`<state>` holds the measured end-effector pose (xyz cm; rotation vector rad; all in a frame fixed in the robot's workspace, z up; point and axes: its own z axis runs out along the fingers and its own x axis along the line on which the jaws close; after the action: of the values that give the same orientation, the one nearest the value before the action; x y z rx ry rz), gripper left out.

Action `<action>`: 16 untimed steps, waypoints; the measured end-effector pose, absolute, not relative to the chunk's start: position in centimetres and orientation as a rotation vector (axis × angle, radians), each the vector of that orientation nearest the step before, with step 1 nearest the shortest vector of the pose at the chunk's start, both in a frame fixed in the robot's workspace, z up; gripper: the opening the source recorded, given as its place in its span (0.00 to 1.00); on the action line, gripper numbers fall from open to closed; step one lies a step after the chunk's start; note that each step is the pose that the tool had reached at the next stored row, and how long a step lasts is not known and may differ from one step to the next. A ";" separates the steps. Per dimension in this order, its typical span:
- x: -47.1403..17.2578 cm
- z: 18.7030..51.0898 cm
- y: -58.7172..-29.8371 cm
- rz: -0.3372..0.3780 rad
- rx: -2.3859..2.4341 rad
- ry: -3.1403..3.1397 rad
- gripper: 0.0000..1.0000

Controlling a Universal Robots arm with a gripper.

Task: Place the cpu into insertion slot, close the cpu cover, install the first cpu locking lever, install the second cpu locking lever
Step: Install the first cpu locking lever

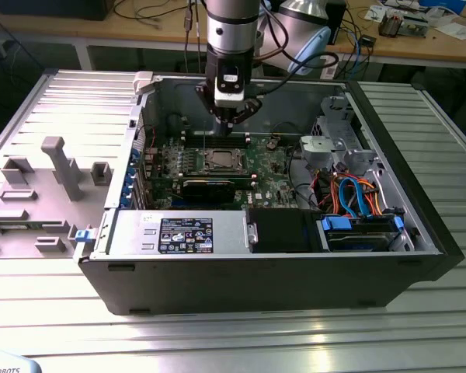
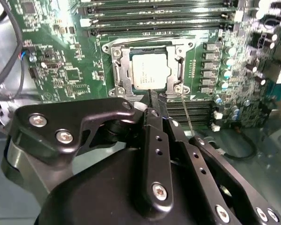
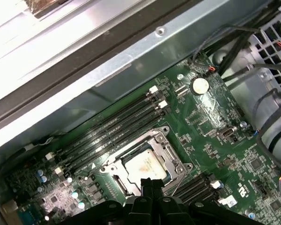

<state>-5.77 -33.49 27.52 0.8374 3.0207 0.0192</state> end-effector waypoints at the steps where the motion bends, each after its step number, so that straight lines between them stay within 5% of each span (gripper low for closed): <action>1: -5.8 27.5 -33.5 0.019 0.811 3.028 0.11; 16: -5.9 27.5 -33.5 0.020 0.527 3.091 0.11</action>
<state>-5.95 -33.50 27.51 0.5265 3.0913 0.0203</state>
